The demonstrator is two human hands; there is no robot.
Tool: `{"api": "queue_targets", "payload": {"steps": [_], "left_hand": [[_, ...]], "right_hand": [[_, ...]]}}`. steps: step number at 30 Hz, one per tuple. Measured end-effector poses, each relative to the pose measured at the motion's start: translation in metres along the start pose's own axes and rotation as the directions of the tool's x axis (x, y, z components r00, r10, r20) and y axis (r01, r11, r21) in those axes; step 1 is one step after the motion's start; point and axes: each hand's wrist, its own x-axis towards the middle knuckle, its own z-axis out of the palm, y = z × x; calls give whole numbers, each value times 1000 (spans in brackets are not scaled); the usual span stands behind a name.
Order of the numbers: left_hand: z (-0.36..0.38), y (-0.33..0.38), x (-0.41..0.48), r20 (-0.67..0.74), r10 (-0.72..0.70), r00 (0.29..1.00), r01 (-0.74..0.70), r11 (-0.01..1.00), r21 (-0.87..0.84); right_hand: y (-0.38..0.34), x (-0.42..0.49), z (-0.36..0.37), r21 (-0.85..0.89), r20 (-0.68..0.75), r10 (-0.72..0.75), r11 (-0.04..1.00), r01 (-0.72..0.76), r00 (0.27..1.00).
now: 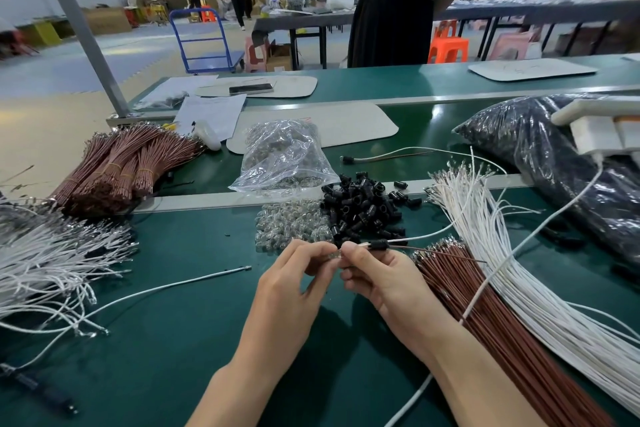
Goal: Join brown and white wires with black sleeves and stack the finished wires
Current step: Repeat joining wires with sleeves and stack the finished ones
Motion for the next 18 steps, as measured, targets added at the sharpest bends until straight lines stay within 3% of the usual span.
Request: {"api": "queue_targets", "payload": {"steps": [18], "left_hand": [[-2, 3, 0, -6, 23, 1000, -23, 1000, 17]], "right_hand": [[0, 1, 0, -33, 27, 14, 999, -13, 1000]]}}
